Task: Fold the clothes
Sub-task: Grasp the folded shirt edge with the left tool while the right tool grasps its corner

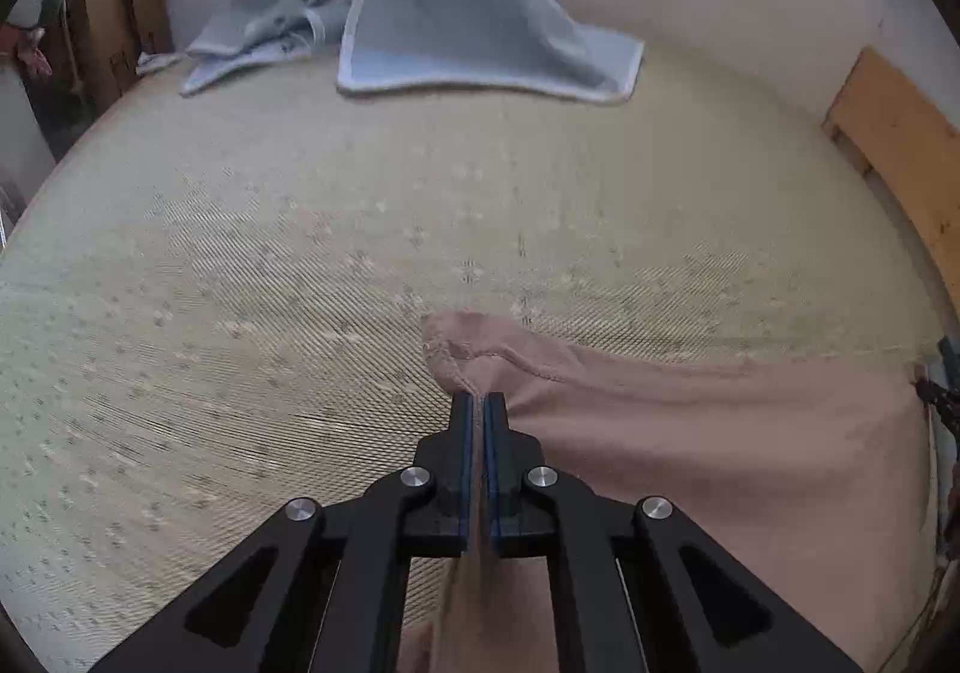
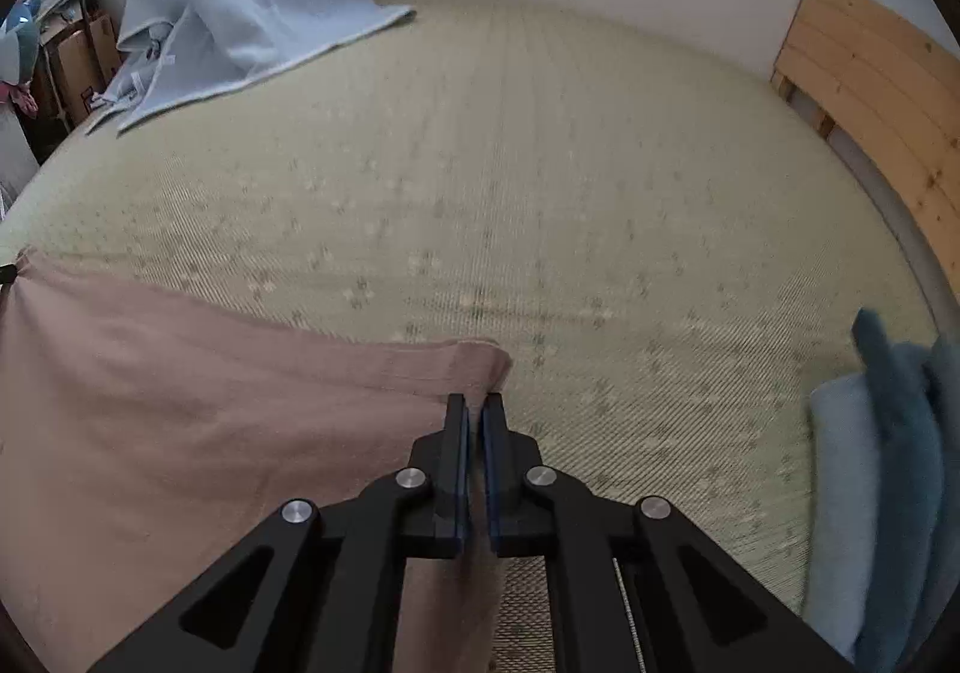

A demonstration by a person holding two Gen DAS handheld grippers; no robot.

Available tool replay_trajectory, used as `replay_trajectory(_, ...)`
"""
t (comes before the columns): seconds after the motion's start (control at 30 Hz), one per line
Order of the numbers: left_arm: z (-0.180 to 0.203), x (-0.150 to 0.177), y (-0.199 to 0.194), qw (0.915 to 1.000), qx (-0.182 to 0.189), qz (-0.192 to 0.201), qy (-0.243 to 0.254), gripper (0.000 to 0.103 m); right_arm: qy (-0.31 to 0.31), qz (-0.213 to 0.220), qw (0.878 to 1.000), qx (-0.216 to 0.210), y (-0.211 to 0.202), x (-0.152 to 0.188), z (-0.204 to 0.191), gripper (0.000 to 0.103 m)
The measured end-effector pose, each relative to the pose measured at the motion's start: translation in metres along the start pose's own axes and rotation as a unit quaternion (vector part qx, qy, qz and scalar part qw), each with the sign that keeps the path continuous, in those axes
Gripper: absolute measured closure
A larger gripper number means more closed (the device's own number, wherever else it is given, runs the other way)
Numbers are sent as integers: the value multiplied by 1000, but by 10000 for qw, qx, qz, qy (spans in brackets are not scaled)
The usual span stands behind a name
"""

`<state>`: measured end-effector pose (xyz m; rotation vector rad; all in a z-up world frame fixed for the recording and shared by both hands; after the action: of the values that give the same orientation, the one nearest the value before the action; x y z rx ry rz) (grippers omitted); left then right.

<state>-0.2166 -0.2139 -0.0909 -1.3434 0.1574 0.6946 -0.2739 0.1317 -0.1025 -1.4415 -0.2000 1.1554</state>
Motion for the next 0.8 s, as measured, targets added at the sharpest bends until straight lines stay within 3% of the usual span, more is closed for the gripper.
replay_trajectory(0.3, -23, -10, -41, 9994, -161, 289, -79, 101, -223, 352, 9991, 70, -23, -30, -12, 101)
replay_trajectory(0.8, -26, 0, 37, 9958, -892, -70, -218, 100, -287, -96, 9990, 332, 18, -28, -14, 99)
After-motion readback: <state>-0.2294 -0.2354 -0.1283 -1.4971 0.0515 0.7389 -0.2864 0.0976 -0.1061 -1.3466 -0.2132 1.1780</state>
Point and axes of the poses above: each gripper's, at about its wrist camera, not at the fingertips, and y roughly the way its jaws point, z to its right, x to its underside, the point moved 4 cm from there along y, roughly the way its jaws point, and after that the axes turned 15 degrees about -y, right-handed, at the moved point
